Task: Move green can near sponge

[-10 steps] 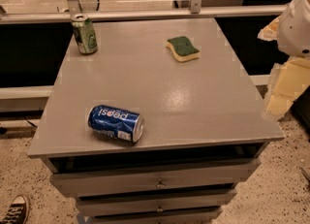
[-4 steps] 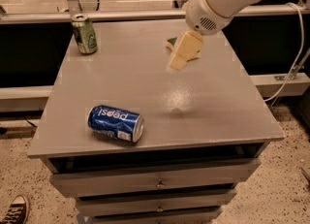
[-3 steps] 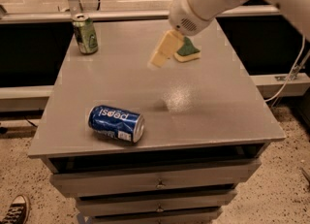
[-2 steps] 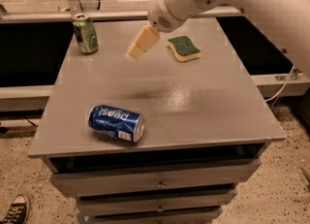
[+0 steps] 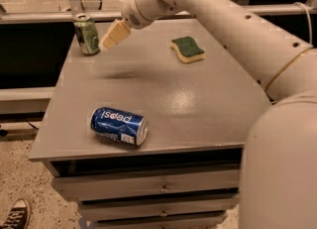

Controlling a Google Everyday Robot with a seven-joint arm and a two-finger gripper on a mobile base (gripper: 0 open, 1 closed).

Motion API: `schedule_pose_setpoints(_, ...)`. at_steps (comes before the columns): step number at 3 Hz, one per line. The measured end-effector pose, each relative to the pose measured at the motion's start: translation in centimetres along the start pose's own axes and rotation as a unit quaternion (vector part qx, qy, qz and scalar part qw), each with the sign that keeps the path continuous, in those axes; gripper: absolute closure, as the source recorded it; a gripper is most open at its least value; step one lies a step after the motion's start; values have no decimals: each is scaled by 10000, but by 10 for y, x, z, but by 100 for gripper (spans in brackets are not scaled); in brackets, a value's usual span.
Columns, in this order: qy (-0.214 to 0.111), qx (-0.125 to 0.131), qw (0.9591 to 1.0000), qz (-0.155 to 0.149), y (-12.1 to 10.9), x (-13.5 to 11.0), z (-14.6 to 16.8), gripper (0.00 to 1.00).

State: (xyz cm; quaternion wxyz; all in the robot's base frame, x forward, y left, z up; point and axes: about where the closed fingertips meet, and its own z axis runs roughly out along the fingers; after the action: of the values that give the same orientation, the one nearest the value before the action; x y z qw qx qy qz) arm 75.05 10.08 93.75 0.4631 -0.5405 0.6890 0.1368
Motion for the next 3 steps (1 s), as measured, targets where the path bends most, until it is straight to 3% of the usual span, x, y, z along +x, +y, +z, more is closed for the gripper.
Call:
schedule_pose_setpoints(1, -159, -106, 9994, 271, -13, -5, 48, 0)
schedule_pose_setpoints(3, -525, -561, 9944, 730, -13, -23, 105, 0)
